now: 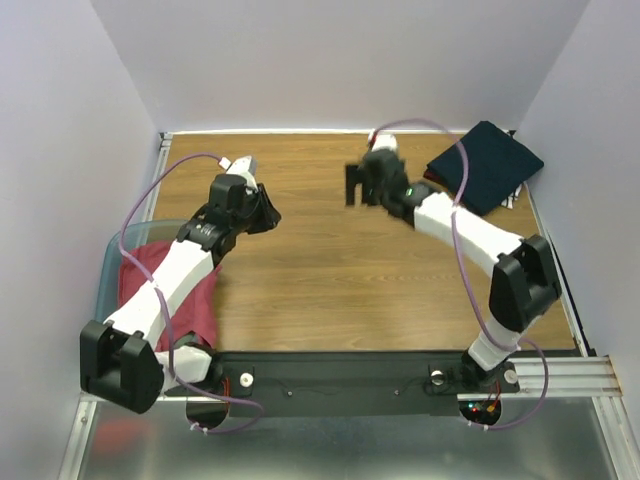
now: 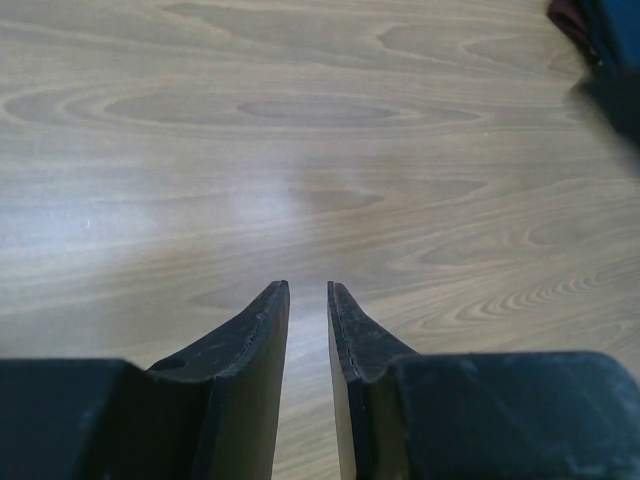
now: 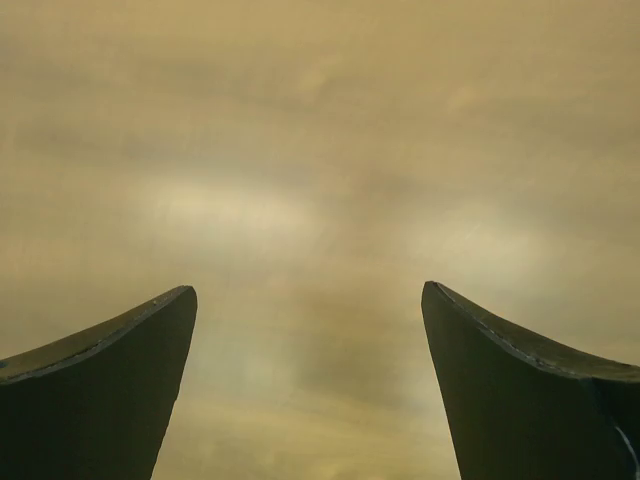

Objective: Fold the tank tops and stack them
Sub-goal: Neatly place the folded tank top to the corner

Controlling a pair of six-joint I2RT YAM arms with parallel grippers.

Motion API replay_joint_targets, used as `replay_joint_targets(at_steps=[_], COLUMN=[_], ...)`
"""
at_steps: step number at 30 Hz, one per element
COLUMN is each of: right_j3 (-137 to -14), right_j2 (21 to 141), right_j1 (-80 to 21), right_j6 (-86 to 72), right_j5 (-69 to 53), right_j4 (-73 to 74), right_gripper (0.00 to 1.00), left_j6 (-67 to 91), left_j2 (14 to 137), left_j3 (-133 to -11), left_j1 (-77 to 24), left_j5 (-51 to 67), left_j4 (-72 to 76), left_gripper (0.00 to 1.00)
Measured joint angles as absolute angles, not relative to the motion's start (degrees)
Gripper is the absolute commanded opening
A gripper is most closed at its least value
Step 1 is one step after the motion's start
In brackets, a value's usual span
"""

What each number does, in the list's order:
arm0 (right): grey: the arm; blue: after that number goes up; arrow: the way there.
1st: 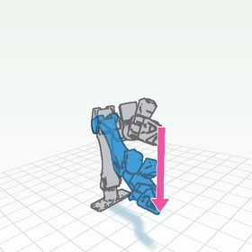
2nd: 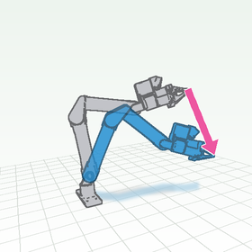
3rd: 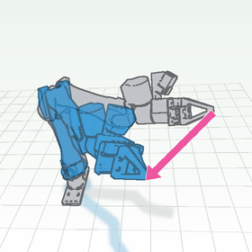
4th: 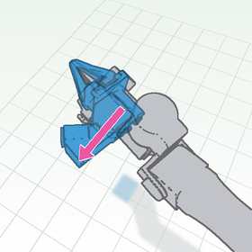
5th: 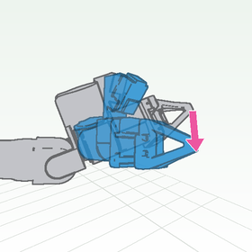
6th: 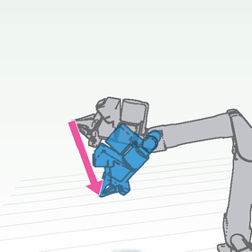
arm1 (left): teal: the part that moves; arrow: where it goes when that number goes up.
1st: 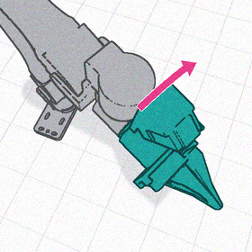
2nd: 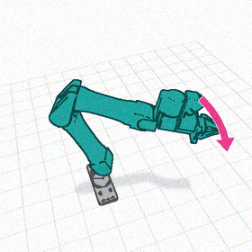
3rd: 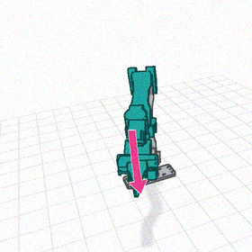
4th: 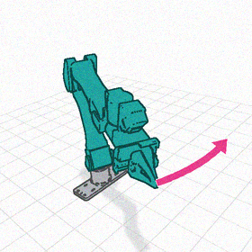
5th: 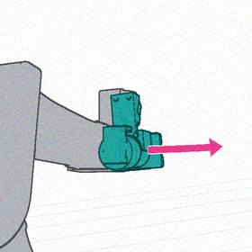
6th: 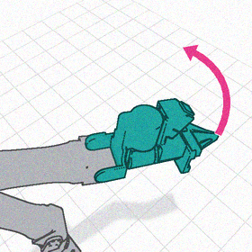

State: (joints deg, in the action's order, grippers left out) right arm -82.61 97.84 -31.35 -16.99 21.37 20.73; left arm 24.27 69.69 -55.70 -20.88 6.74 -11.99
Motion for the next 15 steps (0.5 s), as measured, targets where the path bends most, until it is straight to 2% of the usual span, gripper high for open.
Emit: replay_joint_targets(at_steps=[3,6,10,15], right_j3=[-67.66,-55.57,-47.05,-42.52], right_j2=[92.36,86.08,77.28,67.75], right_j1=[-37.41,-37.6,-35.94,-35.79], right_j6=[-20.56,-23.99,-26.87,-28.64], right_j5=[17.17,14.94,14.72,14.63], right_j4=[15.64,12.56,10.66,7.29], right_gripper=[1.0,1.0,1.0,1.0], left_j6=[26.0,28.45,31.29,33.91], left_j2=[66.92,65.71,65.01,62.08], left_j3=[-50.7,-45.76,-41.23,-38.3], left_j1=[-21.56,-24.01,-31.11,-36.77], left_j5=[5.93,3.92,-1.23,-6.59], left_j4=[-9.65,-7.16,-5.19,-2.2], left_gripper=[0.34,0.34,0.34,0.34])
